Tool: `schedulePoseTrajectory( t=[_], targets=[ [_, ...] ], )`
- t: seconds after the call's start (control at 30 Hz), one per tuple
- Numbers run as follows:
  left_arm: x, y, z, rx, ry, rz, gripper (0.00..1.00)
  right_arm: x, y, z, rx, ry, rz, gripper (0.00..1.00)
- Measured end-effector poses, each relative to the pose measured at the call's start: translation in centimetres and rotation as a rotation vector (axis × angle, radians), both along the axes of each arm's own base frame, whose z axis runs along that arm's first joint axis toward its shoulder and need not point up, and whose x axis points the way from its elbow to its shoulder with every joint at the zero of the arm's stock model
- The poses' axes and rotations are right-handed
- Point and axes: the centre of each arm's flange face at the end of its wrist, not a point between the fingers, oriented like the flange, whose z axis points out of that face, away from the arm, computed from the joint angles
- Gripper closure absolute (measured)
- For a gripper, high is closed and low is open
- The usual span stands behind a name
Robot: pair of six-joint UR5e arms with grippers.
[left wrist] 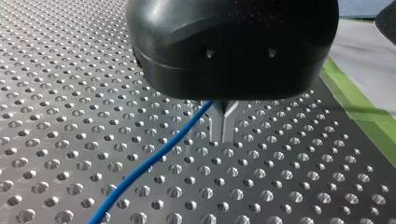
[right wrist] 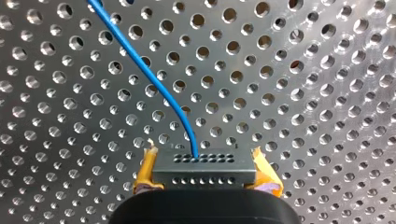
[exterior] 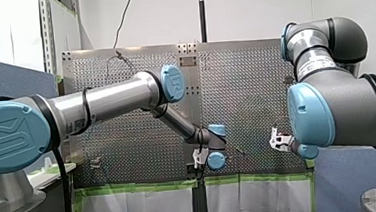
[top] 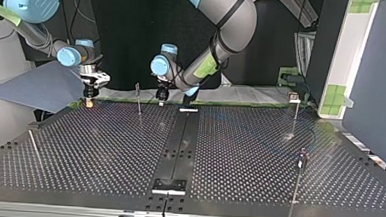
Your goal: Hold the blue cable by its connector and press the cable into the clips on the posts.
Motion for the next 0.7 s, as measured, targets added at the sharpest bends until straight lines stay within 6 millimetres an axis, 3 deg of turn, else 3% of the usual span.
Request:
schedulePoseTrajectory(
  t=[0.7],
  targets=[
    [1.9,1.0,0.8,-0.066,-0.048,0.070,1.00,0.4,-0.9,0.6,-0.012,-0.005,0.006,1.00]
  ],
)
